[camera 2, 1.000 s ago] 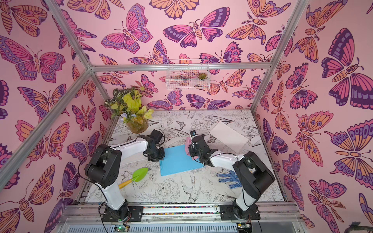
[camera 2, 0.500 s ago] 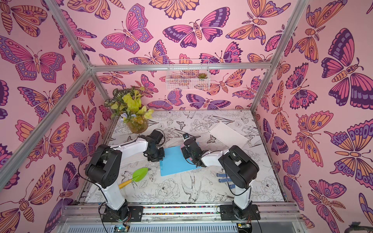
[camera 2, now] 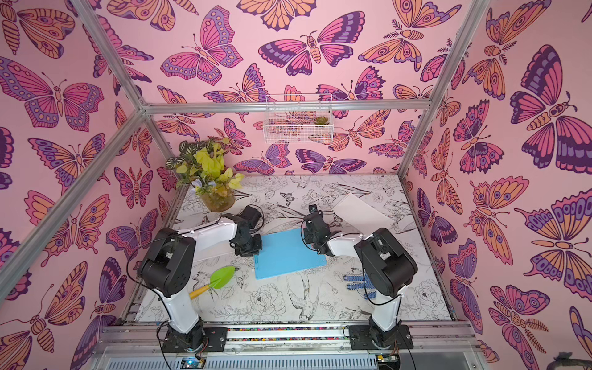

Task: Wipe the drawing tablet
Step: Wipe the dirt from the drawing tablet.

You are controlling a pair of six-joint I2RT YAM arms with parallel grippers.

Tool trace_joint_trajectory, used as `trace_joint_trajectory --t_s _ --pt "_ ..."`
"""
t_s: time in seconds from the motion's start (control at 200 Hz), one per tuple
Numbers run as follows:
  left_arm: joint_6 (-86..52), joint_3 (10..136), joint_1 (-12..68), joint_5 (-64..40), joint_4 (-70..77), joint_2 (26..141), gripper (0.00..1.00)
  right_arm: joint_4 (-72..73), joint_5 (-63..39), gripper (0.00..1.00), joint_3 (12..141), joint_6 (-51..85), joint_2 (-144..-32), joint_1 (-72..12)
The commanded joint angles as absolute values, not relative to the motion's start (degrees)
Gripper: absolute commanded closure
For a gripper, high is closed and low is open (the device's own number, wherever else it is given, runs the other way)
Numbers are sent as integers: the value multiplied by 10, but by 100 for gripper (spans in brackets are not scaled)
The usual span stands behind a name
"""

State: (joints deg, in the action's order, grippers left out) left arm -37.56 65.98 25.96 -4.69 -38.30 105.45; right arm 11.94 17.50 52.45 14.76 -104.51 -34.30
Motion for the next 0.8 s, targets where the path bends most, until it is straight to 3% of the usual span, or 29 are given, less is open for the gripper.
trace_joint_trajectory --t_s 0.0,0.155,0.23,0.536,0.796 --pt "-377 647 264 -37 -418 1096 77 99 152 96 549 99 -1055 -387" --pt "-380 650 265 -36 -417 1102 78 113 93 100 611 127 -1108 -441" --pt "-381 649 266 -36 -417 1103 78 82 125 100 633 162 -1124 -437" --pt "-388 636 265 -36 -410 1100 78 -16 155 100 577 155 -1066 -301" --pt "-388 646 265 -55 -406 1112 78 17 116 100 659 134 -1116 -434"
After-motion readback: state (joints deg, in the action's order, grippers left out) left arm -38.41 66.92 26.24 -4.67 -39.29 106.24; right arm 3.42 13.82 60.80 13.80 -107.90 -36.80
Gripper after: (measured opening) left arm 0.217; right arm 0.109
